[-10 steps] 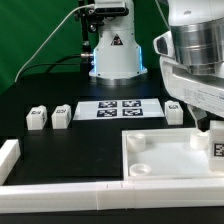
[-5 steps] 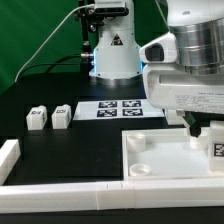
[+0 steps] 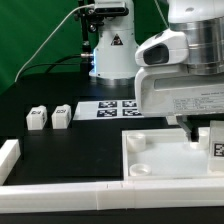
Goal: Assemble one leg
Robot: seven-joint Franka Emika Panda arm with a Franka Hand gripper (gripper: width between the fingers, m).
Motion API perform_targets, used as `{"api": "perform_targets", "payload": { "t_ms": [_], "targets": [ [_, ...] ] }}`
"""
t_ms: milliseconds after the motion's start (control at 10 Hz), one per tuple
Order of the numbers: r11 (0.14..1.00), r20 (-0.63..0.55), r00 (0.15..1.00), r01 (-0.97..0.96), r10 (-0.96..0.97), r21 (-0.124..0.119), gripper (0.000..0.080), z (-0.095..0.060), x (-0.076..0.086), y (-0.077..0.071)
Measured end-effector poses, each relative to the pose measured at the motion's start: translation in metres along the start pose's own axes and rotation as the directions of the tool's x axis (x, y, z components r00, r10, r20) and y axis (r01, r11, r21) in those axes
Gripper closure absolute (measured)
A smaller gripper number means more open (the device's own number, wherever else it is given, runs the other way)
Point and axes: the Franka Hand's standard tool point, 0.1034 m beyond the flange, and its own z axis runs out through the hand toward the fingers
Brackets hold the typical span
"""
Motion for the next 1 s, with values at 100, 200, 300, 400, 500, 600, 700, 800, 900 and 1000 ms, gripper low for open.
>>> {"api": "perform_targets", "payload": {
  "t_ms": [100, 200, 300, 400, 500, 600, 700, 800, 900, 1000],
  "targets": [
    [0.991, 0.003, 0.991, -0.136, 0.136, 0.005, 0.0346, 0.0002, -0.0006, -0.0011],
    [0.977, 0.002, 0.977, -0.215, 0.215, 0.004, 0.0508, 0.0001, 0.0, 0.0003],
    [0.96, 0.003, 0.96, -0.281, 0.281, 0.004, 0.0505, 0.0003, -0.0002, 0.0003],
    [0.927, 0.003, 0.927, -0.374, 0.374, 0.003, 0.0505, 0.0003, -0.0001, 0.0004],
    [0.892, 0.004, 0.892, -0.452, 0.452, 0.004, 0.0505, 0.0004, -0.0001, 0.0004],
    [0.835, 0.004, 0.835, -0.551, 0.551, 0.003, 0.0505, 0.0004, 0.0, 0.0005],
    [0.733, 0.005, 0.733, -0.681, 0.681, -0.002, 0.0505, 0.0003, -0.0001, -0.0002],
    [0.621, 0.004, 0.621, -0.783, 0.783, -0.005, 0.0505, 0.0003, 0.0015, -0.0006],
    [0.47, 0.002, 0.47, -0.883, 0.883, -0.004, 0.0505, 0.0005, 0.0029, -0.0006],
    [0.294, 0.01, 0.294, -0.956, 0.956, 0.001, 0.0505, 0.0005, 0.0038, -0.0002]
  ]
}}
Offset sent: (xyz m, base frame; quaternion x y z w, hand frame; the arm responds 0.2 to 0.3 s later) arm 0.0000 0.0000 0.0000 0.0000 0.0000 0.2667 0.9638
